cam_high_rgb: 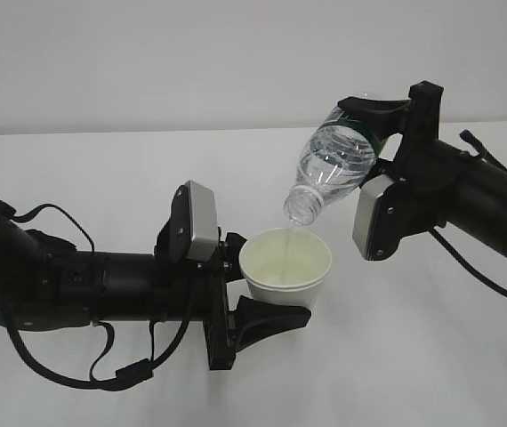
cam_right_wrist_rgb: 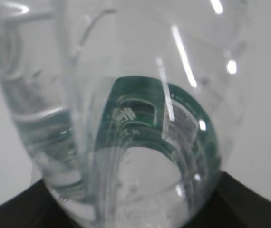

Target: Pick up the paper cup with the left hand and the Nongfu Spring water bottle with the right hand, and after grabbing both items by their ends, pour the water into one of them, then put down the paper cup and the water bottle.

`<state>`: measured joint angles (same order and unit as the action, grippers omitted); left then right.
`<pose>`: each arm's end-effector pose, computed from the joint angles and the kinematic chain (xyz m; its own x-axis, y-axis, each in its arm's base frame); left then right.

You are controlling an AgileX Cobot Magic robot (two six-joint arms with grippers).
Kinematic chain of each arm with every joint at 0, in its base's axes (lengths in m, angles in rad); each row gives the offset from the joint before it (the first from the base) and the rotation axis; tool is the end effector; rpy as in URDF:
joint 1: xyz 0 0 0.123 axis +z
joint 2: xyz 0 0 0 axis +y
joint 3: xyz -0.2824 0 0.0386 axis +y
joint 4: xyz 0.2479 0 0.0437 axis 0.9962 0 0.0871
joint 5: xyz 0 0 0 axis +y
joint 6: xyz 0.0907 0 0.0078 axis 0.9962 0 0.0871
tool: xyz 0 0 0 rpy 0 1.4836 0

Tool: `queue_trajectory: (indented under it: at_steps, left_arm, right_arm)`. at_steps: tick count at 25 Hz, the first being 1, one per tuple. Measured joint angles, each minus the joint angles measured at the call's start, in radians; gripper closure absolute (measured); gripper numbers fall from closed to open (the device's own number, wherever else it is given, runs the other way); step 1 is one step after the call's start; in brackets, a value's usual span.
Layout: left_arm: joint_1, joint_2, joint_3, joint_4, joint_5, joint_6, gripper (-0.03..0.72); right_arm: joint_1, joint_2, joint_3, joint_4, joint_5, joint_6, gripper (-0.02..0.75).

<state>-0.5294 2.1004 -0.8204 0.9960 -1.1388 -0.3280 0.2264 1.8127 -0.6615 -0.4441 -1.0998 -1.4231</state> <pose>0.2626 -0.2340 0.1033 -0.0363 0.2038 -0.9783 0.9888 0.1489 -0.0057 0.3139 0.1080 0.1787 0.5796 -0.8125 0.0624 0.0312 -0.0543 -0.9980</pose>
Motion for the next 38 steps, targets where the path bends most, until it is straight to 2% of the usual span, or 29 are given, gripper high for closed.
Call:
queue_trajectory:
  at_steps: [38]
  left_arm:
    - [0.0,0.0,0.0,0.002,0.0,0.0,0.205]
  right_arm:
    - [0.0,0.0,0.0,0.0,0.0,0.0,0.281]
